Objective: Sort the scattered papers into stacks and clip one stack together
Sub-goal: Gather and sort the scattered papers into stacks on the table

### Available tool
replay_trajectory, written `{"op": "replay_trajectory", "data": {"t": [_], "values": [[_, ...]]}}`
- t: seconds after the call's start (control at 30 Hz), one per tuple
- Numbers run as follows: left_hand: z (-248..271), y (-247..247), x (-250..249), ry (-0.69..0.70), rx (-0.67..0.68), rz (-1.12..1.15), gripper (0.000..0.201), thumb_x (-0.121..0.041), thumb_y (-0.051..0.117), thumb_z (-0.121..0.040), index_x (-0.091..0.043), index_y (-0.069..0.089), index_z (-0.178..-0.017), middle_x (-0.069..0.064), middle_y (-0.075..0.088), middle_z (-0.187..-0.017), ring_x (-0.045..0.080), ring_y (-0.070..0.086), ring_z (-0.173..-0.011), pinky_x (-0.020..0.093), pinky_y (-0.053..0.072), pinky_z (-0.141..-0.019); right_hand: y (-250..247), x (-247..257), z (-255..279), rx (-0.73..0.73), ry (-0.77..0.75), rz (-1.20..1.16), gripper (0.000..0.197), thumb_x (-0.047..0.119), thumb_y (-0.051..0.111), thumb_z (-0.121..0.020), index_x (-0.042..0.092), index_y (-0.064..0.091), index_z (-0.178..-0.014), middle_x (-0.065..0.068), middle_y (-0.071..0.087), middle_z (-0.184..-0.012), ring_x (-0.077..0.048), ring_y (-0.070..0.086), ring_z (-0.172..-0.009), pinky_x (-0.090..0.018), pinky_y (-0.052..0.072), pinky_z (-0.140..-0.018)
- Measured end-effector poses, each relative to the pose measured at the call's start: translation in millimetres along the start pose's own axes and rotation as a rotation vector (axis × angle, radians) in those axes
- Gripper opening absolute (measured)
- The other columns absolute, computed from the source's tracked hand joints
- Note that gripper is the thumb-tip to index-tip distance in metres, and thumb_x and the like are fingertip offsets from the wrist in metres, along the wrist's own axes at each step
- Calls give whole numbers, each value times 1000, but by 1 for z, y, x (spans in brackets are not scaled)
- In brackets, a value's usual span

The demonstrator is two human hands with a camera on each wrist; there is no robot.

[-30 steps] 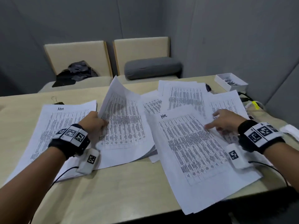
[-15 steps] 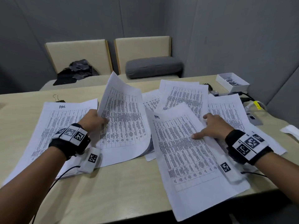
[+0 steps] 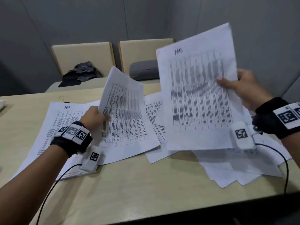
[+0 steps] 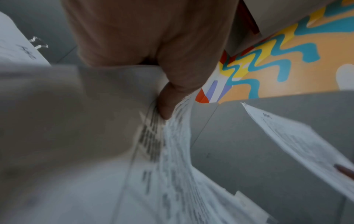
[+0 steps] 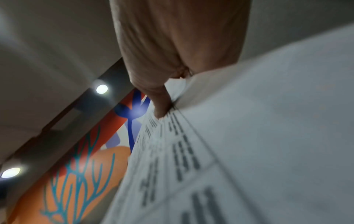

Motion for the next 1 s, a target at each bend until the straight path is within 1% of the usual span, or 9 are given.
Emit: {"op": "replay_trajectory", "data": {"t": [0.17,0.33,0.4,0.47,0.53,0.67,0.77,0.93,1.0], "values": [[14,10,-29,67,37,271,13,-9,64,-91,-3,58,-81,6,51,-67,21,49,-58,26,46,-54,21,-9,-2,-13,33,-222,47,37,83,-58,17,68,-98,0,77,-97,-13,72,-97,-25,59,-83],[28,28,-61,177,107,509,21,-2,61,-91,8,61,-110,16,62,-91,27,59,-86,40,47,-84,70,-33,8,109,157,-348,83,36,83,-51,0,61,-123,-7,73,-116,-16,70,-108,-27,57,-91],[33,36,-75,194,163,622,32,-20,54,-98,5,62,-117,17,68,-110,30,65,-102,43,49,-96,86,-36,9,152,180,-379,77,27,80,-66,-1,53,-132,-11,68,-125,-18,66,-114,-34,50,-104],[38,42,-86,203,245,677,55,-48,48,-96,-4,60,-128,13,65,-127,28,63,-116,45,48,-101,97,-33,8,122,177,-388,57,8,72,-83,-1,48,-134,-10,69,-118,-14,70,-101,-29,55,-94],[40,46,-94,249,223,623,50,-47,56,-93,-13,60,-129,7,65,-128,21,64,-117,42,49,-101,105,-27,4,76,159,-379,55,-2,70,-85,5,42,-132,-4,68,-108,-9,71,-87,-20,58,-73],[30,51,-101,276,84,454,32,-2,69,-85,-3,64,-116,2,72,-97,13,70,-81,28,59,-79,112,-12,-7,94,82,-294,64,6,81,-77,13,42,-128,-3,69,-110,-16,70,-97,-28,57,-79],[20,39,-89,210,-29,308,16,5,65,-82,-2,66,-97,5,66,-76,17,62,-63,24,56,-59,104,-9,-17,134,65,-169,47,13,78,-83,14,50,-121,-5,68,-98,-17,70,-83,-31,59,-69],[-5,6,-41,-25,-105,122,20,1,65,-81,9,61,-98,22,62,-83,31,61,-71,43,54,-72,57,-57,-41,-139,204,261,29,22,77,-81,13,59,-101,-7,64,-90,-23,61,-90,-42,55,-85],[-10,3,-19,-122,-50,60,33,-3,71,-82,11,61,-110,25,65,-99,37,65,-90,49,54,-88,44,-85,-46,-80,407,529,47,33,79,-79,8,55,-110,-12,61,-105,-30,55,-111,-46,46,-100]]}}
Point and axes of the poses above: each hand's wrist, its own z-axis away from the middle knuckle, its own y-axis out of the palm, x = y × z, the point moved 1 cm from there along -z, towards the middle knuckle
